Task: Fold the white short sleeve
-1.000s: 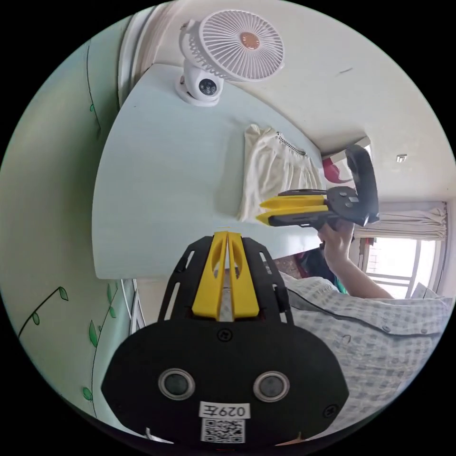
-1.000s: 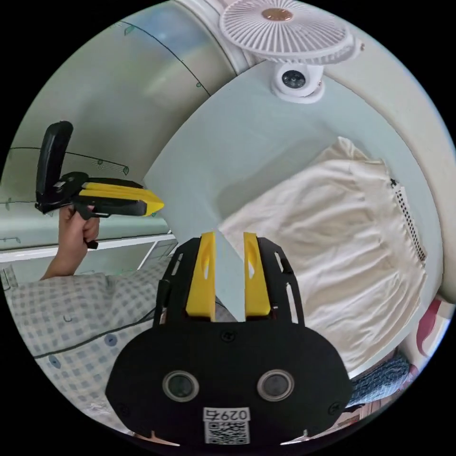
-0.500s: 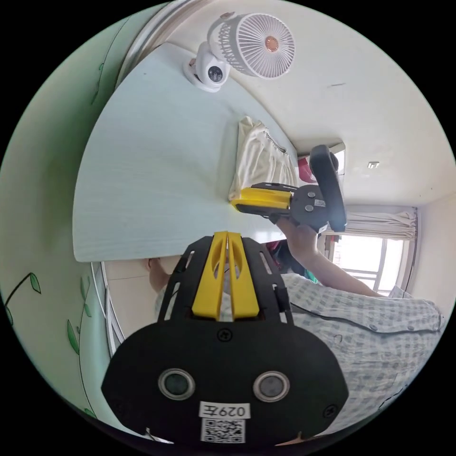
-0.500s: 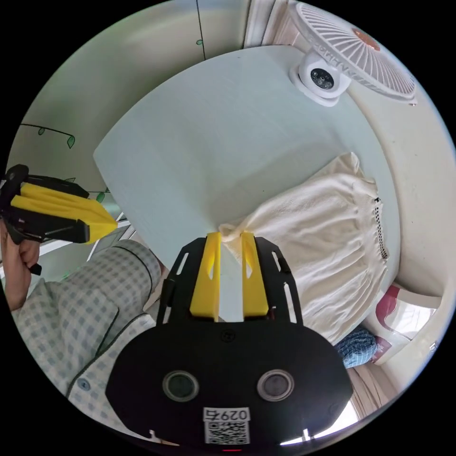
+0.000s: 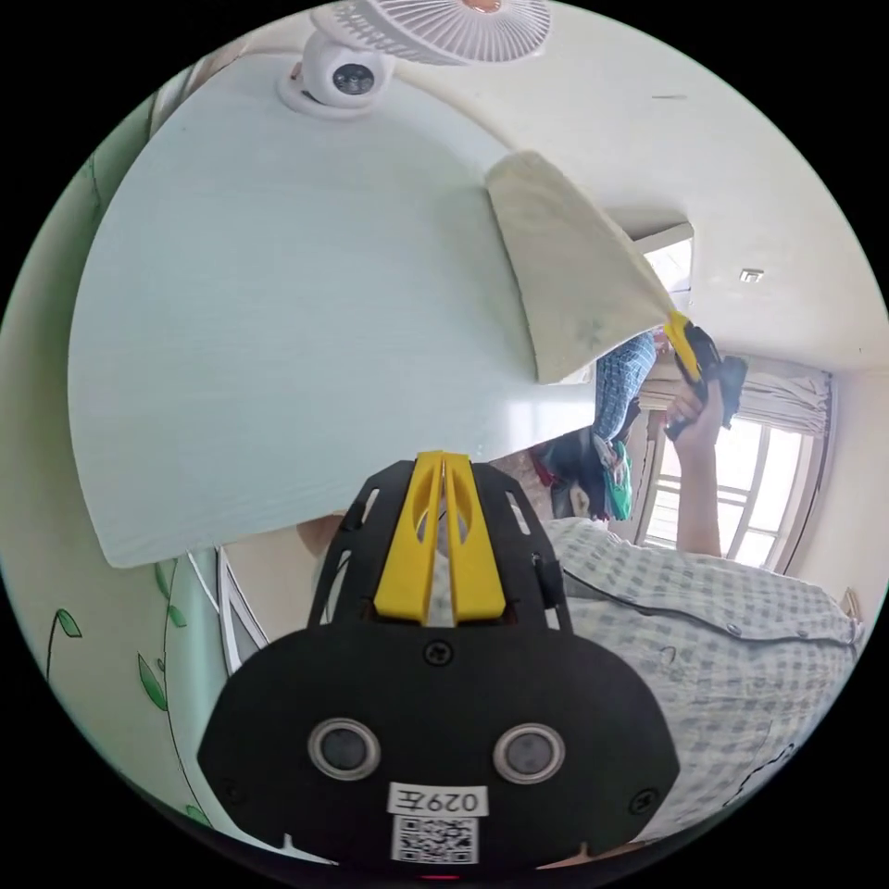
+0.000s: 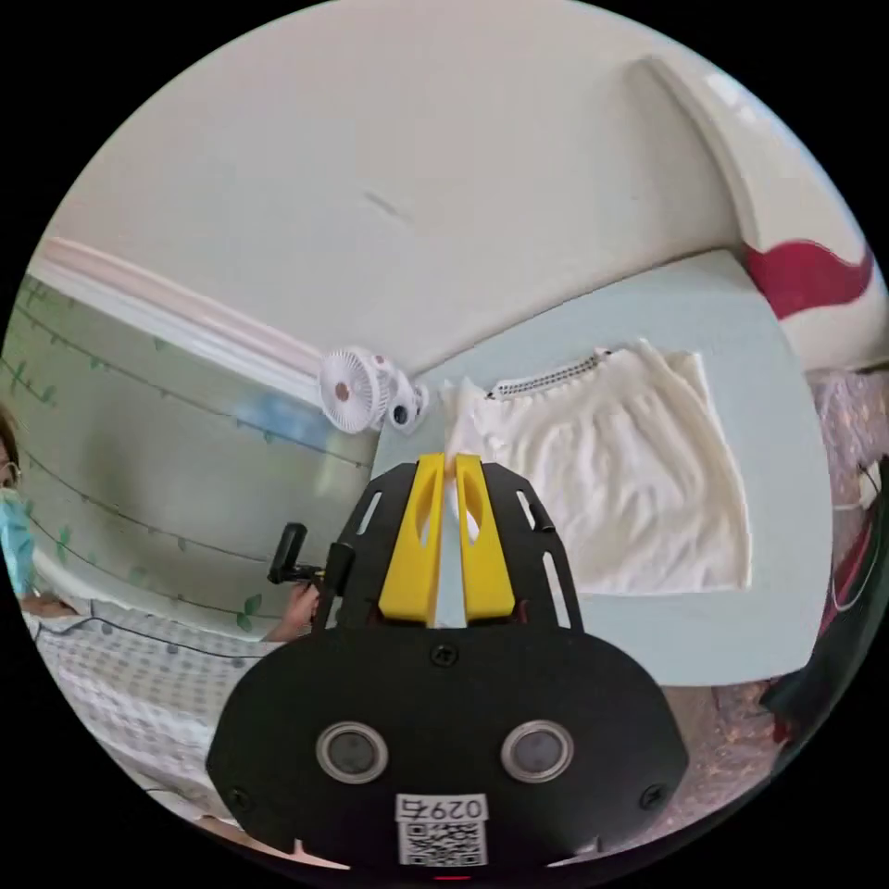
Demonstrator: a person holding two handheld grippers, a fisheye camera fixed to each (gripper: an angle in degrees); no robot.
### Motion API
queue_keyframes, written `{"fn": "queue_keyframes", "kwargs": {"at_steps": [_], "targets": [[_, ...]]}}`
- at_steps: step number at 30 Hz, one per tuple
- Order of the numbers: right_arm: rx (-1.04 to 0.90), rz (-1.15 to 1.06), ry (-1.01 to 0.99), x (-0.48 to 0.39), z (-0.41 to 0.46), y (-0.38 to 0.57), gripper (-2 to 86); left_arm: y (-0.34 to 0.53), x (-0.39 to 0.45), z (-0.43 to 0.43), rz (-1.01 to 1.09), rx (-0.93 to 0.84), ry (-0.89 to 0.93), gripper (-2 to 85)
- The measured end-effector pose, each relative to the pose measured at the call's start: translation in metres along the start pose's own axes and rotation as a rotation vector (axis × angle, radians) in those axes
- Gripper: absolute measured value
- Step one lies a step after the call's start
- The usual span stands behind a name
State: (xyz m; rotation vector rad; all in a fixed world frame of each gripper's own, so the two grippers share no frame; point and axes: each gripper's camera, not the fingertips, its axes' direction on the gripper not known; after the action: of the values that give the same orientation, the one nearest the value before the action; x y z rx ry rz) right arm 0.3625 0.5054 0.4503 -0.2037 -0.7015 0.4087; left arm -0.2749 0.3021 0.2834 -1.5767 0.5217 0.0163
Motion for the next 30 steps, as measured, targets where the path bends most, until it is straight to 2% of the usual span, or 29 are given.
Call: {"fn": "queue_keyframes", "kwargs": {"at_steps": [4,6,9,12,16,19,22,25,27,29,30], "targets": [[-0.024,0.208,0.125,0.102,-0.04,0.019,0.7,-0.036,0.052,0.028,0.079,-0.027,-0.049,-0.9],[-0.13,0.346,0.069,0.166,-0.045,0.024,0.7,-0.061,0.094,0.054,0.152,-0.051,-0.079,-0.7],[-0.132,0.411,-0.08,0.207,-0.058,0.025,0.6,-0.087,0.149,0.092,0.244,-0.09,-0.128,0.3],[-0.195,0.399,-0.097,0.227,-0.069,0.019,0.6,-0.109,0.199,0.135,0.319,-0.128,-0.235,5.4],[-0.261,0.405,-0.1,0.251,-0.085,0.015,0.4,-0.129,0.239,0.178,0.359,-0.153,-0.311,6.3],[-0.256,0.392,-0.075,0.264,-0.114,0.015,0.0,-0.139,0.259,0.192,0.33,-0.113,-0.286,5.5],[-0.232,0.254,-0.034,0.248,-0.136,0.005,-0.3,-0.149,0.275,0.2,0.322,-0.069,-0.217,1.0],[-0.325,0.115,-0.062,0.228,-0.117,-0.01,-0.4,-0.169,0.297,0.223,0.344,-0.075,-0.182,-0.5],[-0.468,0.067,-0.054,0.222,-0.082,-0.017,-0.4,-0.188,0.317,0.257,0.369,-0.164,-0.291,-0.9],[-0.532,0.045,-0.034,0.222,-0.063,-0.018,-0.4,-0.194,0.328,0.285,0.399,-0.241,-0.418,-0.9],[-0.572,0.047,0.041,0.226,-0.056,-0.016,-0.4,-0.193,0.334,0.298,0.439,-0.252,-0.463,-0.9]]}}
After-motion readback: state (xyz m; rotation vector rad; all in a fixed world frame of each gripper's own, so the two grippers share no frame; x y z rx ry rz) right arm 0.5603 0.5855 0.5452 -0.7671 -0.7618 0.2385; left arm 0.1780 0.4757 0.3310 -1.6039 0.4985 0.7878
